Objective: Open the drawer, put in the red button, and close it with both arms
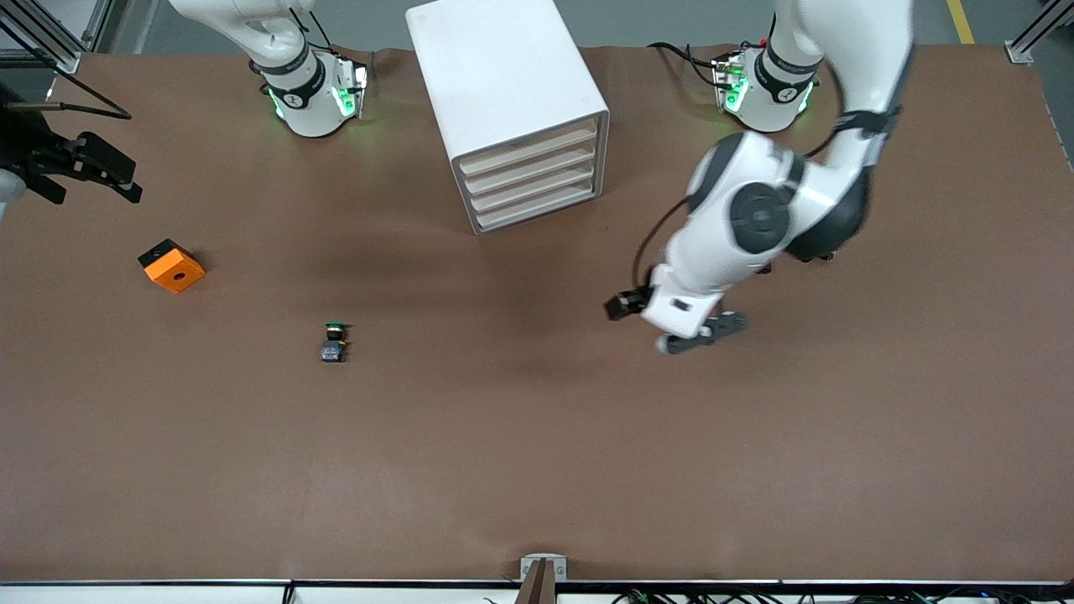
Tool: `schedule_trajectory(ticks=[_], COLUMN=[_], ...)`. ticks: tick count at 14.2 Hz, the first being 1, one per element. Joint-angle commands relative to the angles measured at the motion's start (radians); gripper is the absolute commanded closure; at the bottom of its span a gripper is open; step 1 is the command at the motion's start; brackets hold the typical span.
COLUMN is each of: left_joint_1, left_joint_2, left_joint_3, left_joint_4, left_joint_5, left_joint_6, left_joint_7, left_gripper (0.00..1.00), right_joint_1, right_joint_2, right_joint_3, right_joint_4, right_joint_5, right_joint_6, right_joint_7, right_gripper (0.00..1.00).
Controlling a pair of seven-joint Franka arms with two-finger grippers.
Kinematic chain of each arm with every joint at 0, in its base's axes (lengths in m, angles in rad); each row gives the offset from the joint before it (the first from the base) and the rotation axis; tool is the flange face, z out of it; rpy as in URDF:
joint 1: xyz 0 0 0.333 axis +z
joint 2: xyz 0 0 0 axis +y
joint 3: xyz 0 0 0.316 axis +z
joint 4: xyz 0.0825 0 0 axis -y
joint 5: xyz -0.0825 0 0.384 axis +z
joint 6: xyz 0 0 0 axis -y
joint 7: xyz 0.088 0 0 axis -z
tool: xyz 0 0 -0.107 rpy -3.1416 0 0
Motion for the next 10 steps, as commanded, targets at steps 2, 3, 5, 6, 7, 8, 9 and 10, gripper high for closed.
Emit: schedule_trajectory(ticks=[2,3,5,6,7,8,9,10], left_joint_1=[0.131,0.16,0.221,0.251,0.277,0.294,0.303,0.32], left_joint_2=[-0.105,-0.111,-0.14,-0.165,-0.192,-0.212,-0.234,-0.254], left_joint_3=[-0.008,-0.01,-0.01,-0.01,-0.01,-0.01,-0.007,-0.004], left_joint_4=[0.016,0.05,0.098,0.098,0.098,0.1,0.098,0.098], left_joint_5=[0.081,0.139,0.178,0.178,0.18,0.184,0.186,0.186], left_joint_6=[-0.15,-0.198,-0.296,-0.324,-0.353,-0.374,-0.387,-0.401], left_joint_7=[0.102,0.14,0.281,0.335,0.369,0.383,0.389,0.394], left_gripper=[0.0,0.0,0.0,0.0,0.0,0.0,0.0,0.0], right_joint_1=[-0.012,-0.011,-0.011,-0.011,-0.011,-0.011,-0.011,-0.011], right_joint_2=[0.009,0.009,0.009,0.009,0.009,0.009,0.009,0.009], right_joint_3=[0.012,0.012,0.012,0.012,0.012,0.012,0.012,0.012], right_joint_4=[0.022,0.022,0.022,0.022,0.022,0.022,0.022,0.022], right_joint_5=[-0.02,-0.02,-0.02,-0.02,-0.02,-0.02,-0.02,-0.02], right_joint_6=[-0.016,-0.014,-0.014,-0.014,-0.014,-0.014,-0.014,-0.014], right_joint_7=[-0.012,-0.012,-0.012,-0.012,-0.012,-0.012,-0.012,-0.012], right_gripper=[0.0,0.0,0.0,0.0,0.0,0.0,0.0,0.0])
